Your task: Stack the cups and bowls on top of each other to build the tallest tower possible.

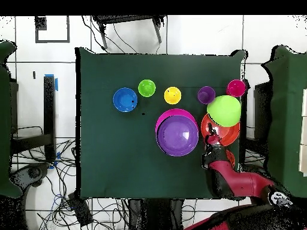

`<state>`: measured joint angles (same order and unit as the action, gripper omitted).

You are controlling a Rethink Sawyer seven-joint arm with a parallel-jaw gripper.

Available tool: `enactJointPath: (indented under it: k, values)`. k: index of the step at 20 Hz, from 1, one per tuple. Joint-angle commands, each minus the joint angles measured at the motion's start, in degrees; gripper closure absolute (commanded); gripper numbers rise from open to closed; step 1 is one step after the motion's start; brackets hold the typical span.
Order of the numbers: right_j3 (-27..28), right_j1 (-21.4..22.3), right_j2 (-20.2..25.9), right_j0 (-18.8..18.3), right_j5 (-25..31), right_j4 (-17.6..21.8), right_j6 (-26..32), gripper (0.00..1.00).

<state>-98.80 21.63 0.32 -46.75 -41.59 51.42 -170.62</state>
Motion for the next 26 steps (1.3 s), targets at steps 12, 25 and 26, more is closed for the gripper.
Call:
enactJointPath:
  k: [12,25,26]
  values:
    - [9.8,-5.2,5.2,-0.1,0.2,0.9,-2.1,0.0]
    - [8.9,-5.5,4.0,1.3,-0.9,-0.8,-1.9,0.0]
    - [9.1,-5.7,3.3,1.7,-2.1,-1.9,-0.1,0.0]
